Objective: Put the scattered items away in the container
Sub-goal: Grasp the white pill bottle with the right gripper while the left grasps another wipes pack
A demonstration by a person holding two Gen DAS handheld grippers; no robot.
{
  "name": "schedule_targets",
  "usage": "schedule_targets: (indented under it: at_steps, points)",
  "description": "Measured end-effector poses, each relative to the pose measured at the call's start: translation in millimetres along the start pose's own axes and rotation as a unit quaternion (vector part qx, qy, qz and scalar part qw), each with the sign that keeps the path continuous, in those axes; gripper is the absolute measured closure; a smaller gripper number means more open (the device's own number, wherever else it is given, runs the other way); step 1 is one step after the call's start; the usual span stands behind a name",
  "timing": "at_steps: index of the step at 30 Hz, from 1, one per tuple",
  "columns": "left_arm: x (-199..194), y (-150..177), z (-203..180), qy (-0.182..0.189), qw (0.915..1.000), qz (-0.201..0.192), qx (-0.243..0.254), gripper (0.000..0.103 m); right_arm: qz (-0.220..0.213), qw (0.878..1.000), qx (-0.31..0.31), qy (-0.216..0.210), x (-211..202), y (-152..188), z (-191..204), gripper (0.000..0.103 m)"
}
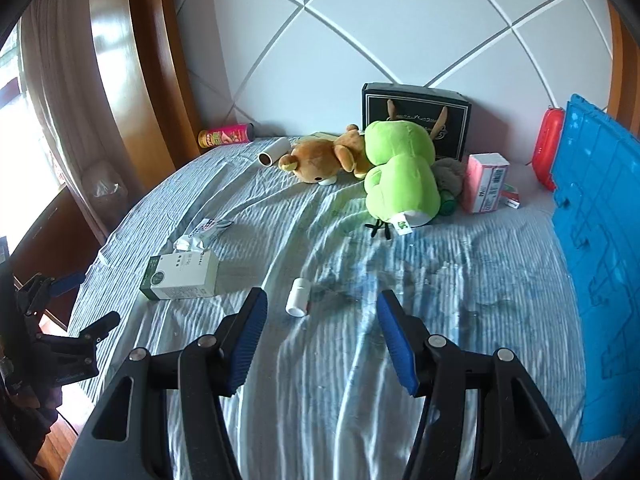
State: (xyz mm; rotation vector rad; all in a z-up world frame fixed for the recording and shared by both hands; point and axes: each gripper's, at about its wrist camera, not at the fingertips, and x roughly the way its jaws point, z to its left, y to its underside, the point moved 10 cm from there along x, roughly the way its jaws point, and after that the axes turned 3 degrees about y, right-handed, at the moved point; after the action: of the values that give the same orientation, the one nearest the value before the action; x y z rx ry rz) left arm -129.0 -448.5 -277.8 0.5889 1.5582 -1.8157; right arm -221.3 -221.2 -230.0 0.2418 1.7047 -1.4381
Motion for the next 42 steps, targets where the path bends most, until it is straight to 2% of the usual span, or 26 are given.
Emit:
schedule_targets:
  at_steps: [7, 14, 24, 25, 27, 29, 34, 35, 38, 42]
  points:
    - [66, -46, 32, 0.043, 0.999, 0.007, 0.007, 0.017, 0.04, 0.999, -0.008, 0.0, 81, 1, 44, 0.047]
    - [152, -82, 34, 0.082, 0.9952, 0.053, -0.014, 0.017, 0.105, 0.994, -0.002, 0.008, 150, 27, 44, 0.047]
    - [218, -64, 28, 0.104, 0.9863, 0.122, -0.037, 0.017, 0.152, 0.988, -0.023, 0.026, 202, 44, 34, 0.047]
    - [224, -62, 28, 0.106, 0.9851, 0.129, -0.039, 0.017, 0.155, 0.987, -0.029, 0.029, 205, 46, 35, 0.05]
    - [237, -58, 27, 0.11, 0.9826, 0.143, -0.044, 0.017, 0.165, 0.985, -0.036, 0.032, 212, 51, 37, 0.066]
    - [249, -55, 26, 0.114, 0.9798, 0.157, -0.048, 0.017, 0.18, 0.983, -0.033, 0.031, 219, 60, 36, 0.072]
    - [262, -50, 28, 0.119, 0.9763, 0.171, -0.059, 0.018, 0.176, 0.984, -0.019, 0.029, 223, 60, 29, 0.075]
    - [264, -48, 29, 0.12, 0.9754, 0.174, -0.062, 0.024, 0.177, 0.984, -0.02, 0.029, 224, 60, 30, 0.075]
    - [261, -47, 29, 0.126, 0.9754, 0.17, -0.061, 0.035, 0.177, 0.984, -0.018, 0.026, 221, 61, 31, 0.076]
    - [255, -45, 26, 0.118, 0.9779, 0.168, -0.042, 0.045, 0.176, 0.984, -0.006, 0.021, 215, 64, 30, 0.076]
